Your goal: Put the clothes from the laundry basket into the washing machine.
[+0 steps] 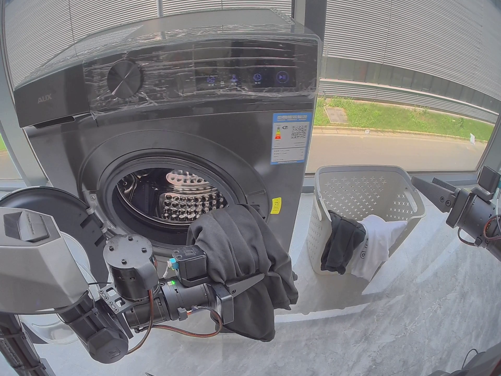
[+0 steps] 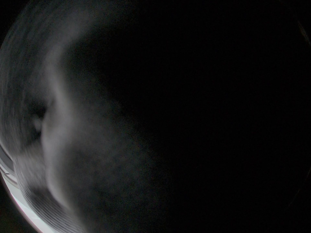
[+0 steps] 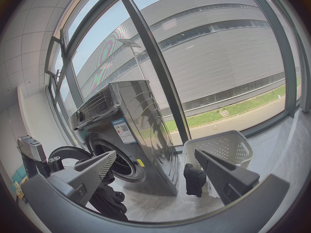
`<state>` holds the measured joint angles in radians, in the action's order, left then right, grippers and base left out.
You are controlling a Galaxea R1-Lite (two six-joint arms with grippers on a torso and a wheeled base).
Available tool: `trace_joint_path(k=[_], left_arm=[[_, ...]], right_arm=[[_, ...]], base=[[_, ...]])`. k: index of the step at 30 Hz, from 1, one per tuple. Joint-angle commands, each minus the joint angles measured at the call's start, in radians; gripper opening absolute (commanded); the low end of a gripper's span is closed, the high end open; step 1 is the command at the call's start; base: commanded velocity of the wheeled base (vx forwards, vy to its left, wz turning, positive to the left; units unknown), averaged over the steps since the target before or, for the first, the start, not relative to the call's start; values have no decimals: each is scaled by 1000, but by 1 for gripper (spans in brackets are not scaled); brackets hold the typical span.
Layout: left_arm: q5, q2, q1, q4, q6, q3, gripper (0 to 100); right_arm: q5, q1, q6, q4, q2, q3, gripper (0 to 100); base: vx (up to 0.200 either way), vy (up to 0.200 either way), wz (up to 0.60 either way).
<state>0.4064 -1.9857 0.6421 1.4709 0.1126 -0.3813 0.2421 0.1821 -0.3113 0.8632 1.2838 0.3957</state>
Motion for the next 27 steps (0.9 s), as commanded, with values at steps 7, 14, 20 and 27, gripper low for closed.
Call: trace_joint_path(k=[7,14,20,27], left_arm=[[0,2,-1,0,1,2,0],[9,1,-16,-1,4,1,0],[3,1,-22,-1,4,5,0],[-14,-1,-39,-4,2,16,0]], right_arm=[[0,0,-2,0,3,11,100],[0,0,-2,0,2,11,100],[0,0,-2,0,2,11,100],[0,0,-2,0,2,11,100]], base=[[0,200,0],[0,171,0],[0,0,0],[0,0,0]])
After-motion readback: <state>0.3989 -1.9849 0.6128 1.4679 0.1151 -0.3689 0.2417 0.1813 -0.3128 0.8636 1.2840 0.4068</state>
